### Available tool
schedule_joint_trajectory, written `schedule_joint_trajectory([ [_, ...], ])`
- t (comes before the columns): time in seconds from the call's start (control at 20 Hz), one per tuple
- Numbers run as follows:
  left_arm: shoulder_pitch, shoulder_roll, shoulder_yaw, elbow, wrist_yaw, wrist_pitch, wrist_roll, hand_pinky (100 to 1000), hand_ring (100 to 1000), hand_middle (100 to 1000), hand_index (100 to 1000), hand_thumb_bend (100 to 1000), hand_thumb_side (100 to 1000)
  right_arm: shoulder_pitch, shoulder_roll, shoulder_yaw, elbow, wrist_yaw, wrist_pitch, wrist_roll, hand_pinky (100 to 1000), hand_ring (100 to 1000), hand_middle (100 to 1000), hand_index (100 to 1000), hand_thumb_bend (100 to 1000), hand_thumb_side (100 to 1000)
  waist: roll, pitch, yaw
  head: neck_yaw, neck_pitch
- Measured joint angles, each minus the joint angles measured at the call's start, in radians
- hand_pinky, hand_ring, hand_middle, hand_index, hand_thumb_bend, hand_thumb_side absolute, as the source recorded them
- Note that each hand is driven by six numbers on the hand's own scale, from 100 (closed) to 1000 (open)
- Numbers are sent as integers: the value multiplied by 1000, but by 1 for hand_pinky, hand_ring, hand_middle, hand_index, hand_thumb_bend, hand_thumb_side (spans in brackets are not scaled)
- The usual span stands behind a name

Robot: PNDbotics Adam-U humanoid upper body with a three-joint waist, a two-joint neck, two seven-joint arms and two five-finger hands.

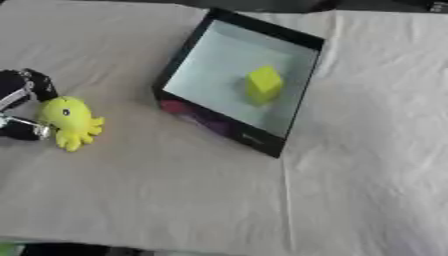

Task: Pick up objects on the table and place them in the box.

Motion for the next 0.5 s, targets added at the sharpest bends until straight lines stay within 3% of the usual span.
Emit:
schedule_joint_trajectory([
  [0.5, -34, 57, 13, -123, 40, 14, -17, 689, 550, 488, 420, 349, 100, 7, -1, -1, 0, 0, -1, -1, 961, 921, 947, 858, 616, 297, 5, -1, 7, -10, 0],
])
